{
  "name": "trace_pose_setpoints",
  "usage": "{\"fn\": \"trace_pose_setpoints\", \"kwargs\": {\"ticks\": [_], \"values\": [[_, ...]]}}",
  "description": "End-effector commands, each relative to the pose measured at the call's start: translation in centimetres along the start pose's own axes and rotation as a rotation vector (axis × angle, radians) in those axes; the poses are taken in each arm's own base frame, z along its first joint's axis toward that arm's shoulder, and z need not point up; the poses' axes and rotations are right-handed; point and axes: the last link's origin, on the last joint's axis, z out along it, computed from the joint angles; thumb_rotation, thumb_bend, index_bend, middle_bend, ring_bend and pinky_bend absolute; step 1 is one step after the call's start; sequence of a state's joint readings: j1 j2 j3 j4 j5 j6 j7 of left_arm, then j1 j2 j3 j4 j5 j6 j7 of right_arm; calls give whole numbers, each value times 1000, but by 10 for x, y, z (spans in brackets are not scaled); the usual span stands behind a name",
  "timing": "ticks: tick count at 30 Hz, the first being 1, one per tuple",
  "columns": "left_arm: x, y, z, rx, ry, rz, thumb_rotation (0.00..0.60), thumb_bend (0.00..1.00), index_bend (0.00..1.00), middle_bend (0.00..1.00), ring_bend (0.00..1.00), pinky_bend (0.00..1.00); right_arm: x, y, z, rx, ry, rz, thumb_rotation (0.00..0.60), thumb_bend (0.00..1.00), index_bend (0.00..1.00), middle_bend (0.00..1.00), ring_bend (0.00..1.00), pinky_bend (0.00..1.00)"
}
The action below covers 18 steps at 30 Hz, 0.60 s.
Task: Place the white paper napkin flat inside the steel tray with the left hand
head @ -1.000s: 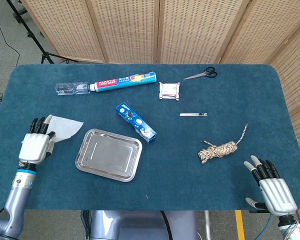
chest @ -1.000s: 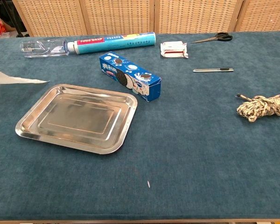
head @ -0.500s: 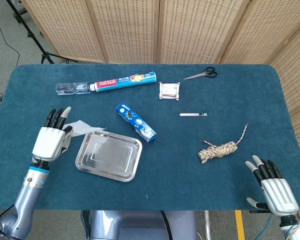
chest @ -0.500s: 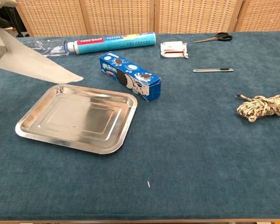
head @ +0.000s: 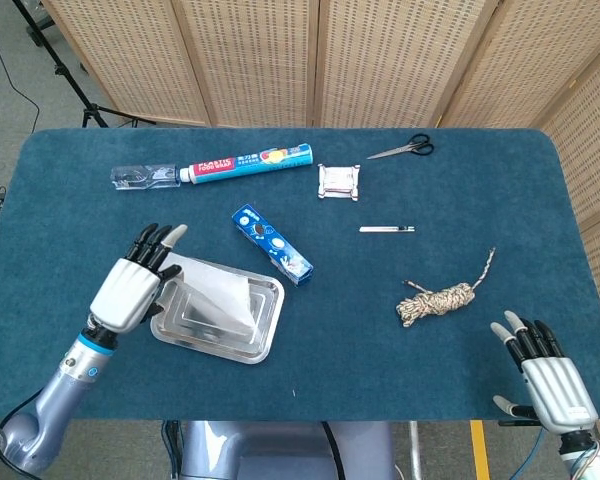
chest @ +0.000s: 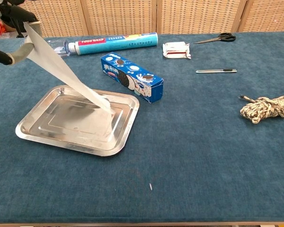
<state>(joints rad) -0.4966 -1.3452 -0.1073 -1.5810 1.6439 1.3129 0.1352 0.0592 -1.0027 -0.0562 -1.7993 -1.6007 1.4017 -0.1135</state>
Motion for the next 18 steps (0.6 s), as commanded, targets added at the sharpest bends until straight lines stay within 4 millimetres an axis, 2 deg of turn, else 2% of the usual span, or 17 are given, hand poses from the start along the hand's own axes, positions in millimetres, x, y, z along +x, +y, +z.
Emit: {"fn": "trace_pose_setpoints", "kwargs": {"ticks": [1,7,13,18], "values": [[-8,2,1,-87,-54,-26,600,530,634,37,0,0,1,1,0,-3,2,1,600,0,102,0,0,0],[-15,-5,-3,-136,-117,-55,600,530,636,40,0,0,2,3,1,-11,8,5,600,0,102,0,0,0],[-23,-29,-19,-95,-196,-65,600,529,638,42,0,0,2,4,2,-14,10,3,600,0,102,0,0,0],[-26,-39,-30,-71,-246,-78,600,528,638,43,0,0,0,3,2,-11,4,-2,600,0,102,0,0,0]]}}
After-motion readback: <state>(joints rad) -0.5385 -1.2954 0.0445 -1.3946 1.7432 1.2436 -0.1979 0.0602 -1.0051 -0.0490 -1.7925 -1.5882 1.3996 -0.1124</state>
